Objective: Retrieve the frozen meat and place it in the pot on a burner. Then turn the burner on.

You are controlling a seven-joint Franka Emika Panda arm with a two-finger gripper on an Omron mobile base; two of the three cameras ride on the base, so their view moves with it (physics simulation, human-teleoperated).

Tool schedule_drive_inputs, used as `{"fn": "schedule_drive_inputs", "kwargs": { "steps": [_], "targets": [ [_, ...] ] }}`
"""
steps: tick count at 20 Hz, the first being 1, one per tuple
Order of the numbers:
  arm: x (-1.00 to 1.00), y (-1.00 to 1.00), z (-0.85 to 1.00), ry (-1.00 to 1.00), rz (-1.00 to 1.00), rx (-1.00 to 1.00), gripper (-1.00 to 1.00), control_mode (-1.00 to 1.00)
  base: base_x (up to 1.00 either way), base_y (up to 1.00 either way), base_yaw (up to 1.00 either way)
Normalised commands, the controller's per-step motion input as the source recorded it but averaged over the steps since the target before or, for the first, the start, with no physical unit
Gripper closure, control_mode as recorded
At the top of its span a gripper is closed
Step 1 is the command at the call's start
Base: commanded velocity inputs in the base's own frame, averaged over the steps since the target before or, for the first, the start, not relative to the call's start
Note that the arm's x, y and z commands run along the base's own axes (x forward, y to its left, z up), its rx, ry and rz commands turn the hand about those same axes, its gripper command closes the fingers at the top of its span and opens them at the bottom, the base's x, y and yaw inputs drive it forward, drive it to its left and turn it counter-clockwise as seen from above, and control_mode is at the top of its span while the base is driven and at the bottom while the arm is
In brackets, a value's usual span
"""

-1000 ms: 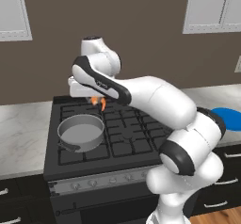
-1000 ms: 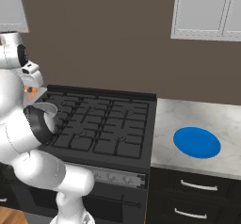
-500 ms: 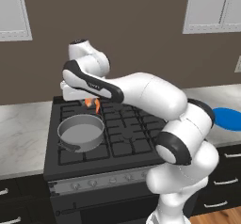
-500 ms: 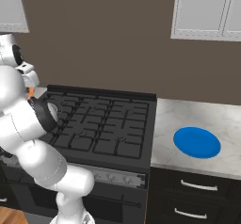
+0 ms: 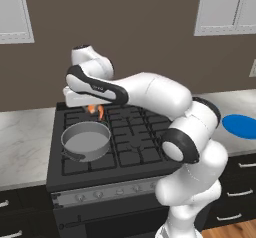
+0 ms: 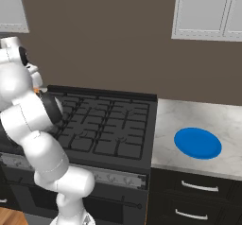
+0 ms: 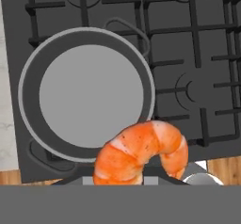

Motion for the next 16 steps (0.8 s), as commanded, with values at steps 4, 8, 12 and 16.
{"fn": "schedule_drive_inputs", "kwargs": {
  "steps": [4,8,12,16],
  "targets": [
    [0.30,0.29,-0.24,0.03,0.00,0.00,1.00,-1.00,0.00,0.00,0.00],
    [0.04,0.21,-0.36,0.00,0.00,0.00,1.00,-1.00,0.00,0.00,0.00],
    [0.00,0.03,-0.31,0.00,0.00,0.00,1.00,-1.00,0.00,0.00,0.00],
    [0.00,0.00,-0.41,0.00,0.00,0.00,1.00,-1.00,0.00,0.00,0.00]
  ]
}}
